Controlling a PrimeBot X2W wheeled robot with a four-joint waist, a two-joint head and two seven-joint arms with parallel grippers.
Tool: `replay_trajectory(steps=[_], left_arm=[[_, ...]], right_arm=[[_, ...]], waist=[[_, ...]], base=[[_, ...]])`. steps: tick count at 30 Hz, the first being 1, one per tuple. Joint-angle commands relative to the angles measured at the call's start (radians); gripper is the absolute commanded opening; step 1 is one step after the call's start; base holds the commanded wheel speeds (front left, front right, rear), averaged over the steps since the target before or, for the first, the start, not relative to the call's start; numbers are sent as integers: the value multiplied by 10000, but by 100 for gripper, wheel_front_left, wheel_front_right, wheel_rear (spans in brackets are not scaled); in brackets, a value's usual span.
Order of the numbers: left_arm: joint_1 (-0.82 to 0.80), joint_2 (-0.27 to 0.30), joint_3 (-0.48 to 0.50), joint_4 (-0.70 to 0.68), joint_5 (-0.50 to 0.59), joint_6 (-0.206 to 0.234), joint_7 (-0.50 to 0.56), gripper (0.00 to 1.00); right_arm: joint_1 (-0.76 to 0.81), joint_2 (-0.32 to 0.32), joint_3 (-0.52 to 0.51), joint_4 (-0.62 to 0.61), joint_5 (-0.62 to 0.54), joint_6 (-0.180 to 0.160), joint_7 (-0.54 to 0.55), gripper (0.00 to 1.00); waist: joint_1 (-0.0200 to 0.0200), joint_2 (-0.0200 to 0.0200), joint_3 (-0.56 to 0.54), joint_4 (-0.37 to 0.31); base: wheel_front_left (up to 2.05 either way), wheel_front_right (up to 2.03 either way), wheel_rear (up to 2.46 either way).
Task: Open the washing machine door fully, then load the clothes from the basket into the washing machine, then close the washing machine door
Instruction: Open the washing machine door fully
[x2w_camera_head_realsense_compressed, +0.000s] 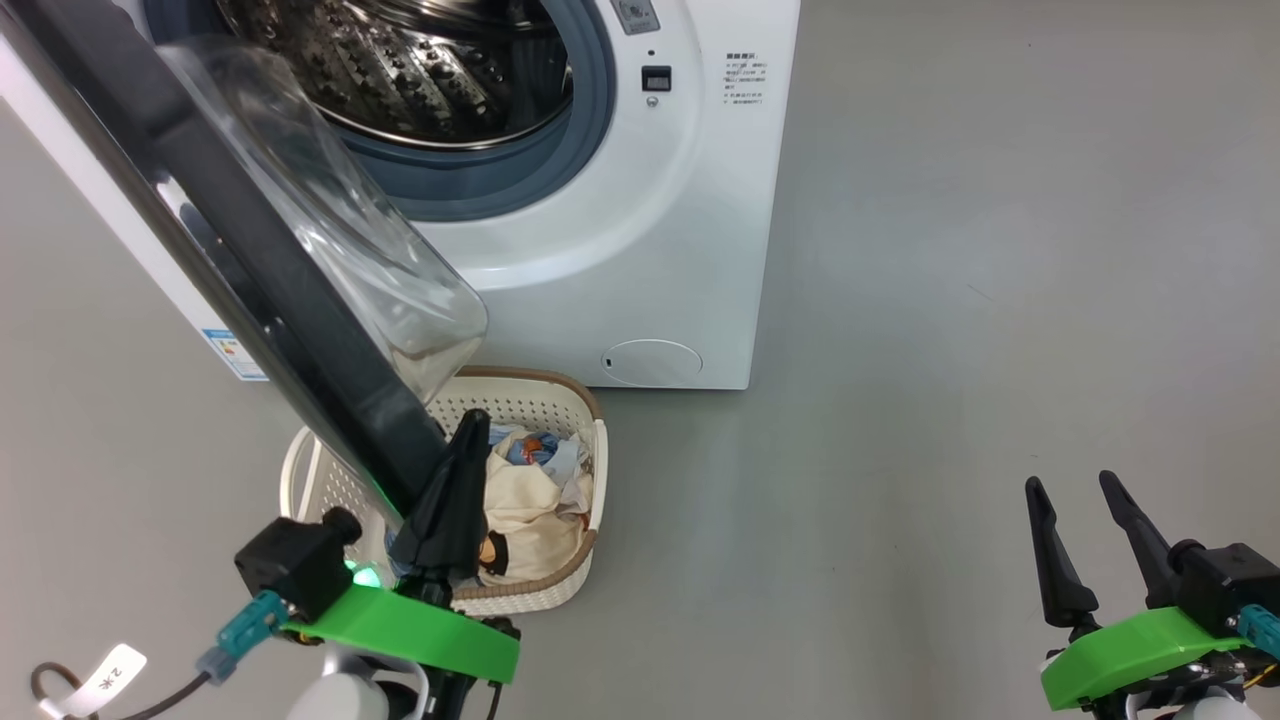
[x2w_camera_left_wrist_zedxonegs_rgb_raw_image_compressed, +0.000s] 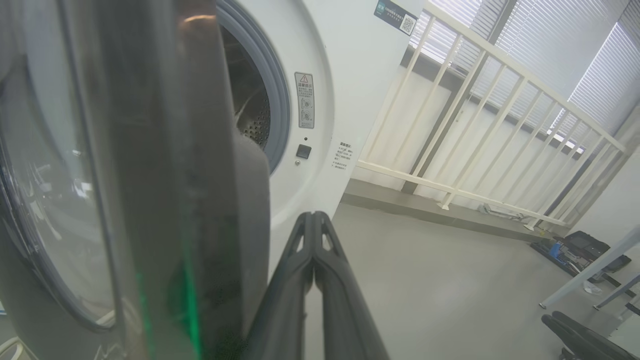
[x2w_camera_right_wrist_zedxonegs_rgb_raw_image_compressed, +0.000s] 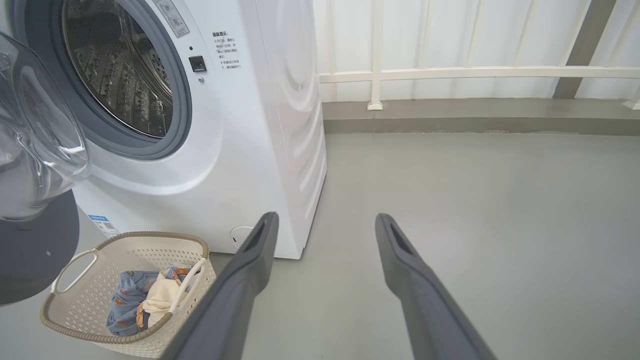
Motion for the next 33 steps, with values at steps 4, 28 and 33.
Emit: replay_trajectory(steps=[4,28,33], left_arm=[[-392,99,645,8,-130,-54,-61,0],[475,99,1606,-27,343,-206,-62,0],[596,99,1828,-119,465,-183,-62,0]], right_arm=[[-250,-125,180,-274,-181,14,-120,100],[-189,-210,159,-414,-218,14,-120,100],[-248,-264,171,-433,-227,14,-120,100]], waist=[[0,0,-16,61],[0,0,-2,863],[0,0,54,1184]], base=[[0,0,0],[0,0,0],[0,0,0]])
